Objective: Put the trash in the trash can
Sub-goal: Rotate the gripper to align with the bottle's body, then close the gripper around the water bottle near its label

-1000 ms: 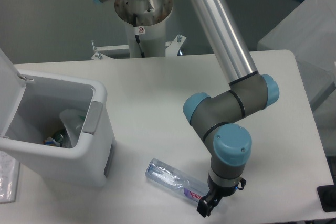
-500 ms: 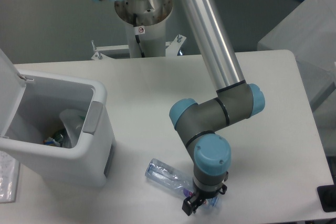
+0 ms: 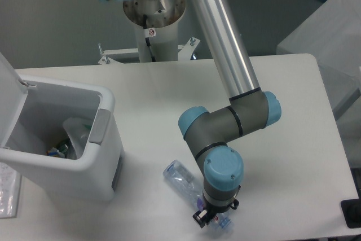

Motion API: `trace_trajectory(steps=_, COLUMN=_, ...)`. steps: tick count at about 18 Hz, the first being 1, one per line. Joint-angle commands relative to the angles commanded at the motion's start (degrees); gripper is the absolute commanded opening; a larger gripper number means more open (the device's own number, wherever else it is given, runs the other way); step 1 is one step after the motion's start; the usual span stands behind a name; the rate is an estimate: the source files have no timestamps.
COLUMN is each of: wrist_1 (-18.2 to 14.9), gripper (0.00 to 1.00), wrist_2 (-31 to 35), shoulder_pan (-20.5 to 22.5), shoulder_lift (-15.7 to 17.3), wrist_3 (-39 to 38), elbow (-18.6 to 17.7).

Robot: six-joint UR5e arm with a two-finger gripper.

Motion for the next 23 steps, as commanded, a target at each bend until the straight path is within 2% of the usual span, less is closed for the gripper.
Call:
trace_trajectory(steps=7, wrist_1=0.35, gripper=0.63, wrist_2=-0.17, shoulder_pan=0.35, shoulder_lift=0.70, wrist_3=0.09, elbow=0.88)
trace_trajectory(steps=10, wrist_1=0.44, gripper=0.63, wrist_2=-0.96, shoulder_pan=2.10, shoulder_lift=3.77, wrist_3=0.09, elbow=1.67)
trace_trajectory(steps=15, wrist_1=1.05, gripper=0.64, wrist_2=-7.90, shoulder_pan=3.95, shoulder_lift=7.64, wrist_3=0.17, elbow=7.19)
trace_trajectory(steps=17, wrist_1=2.80, gripper=0.64, wrist_2=-11.32, shoulder_pan=4.48, shoulder_lift=9.39, wrist_3=0.26, elbow=8.61)
trace_trajectory(steps=21, wrist_1=7.55, gripper=0.64, wrist_2=-18.27, shoulder_pan=5.19, shoulder_lift=13.09, wrist_3=2.19, elbow=9.22)
trace_trajectory(steps=23, wrist_1=7.73, gripper=0.64, wrist_2=-21.25, shoulder_pan=5.10, shoulder_lift=13.62, wrist_3=2.99, elbow=10.89)
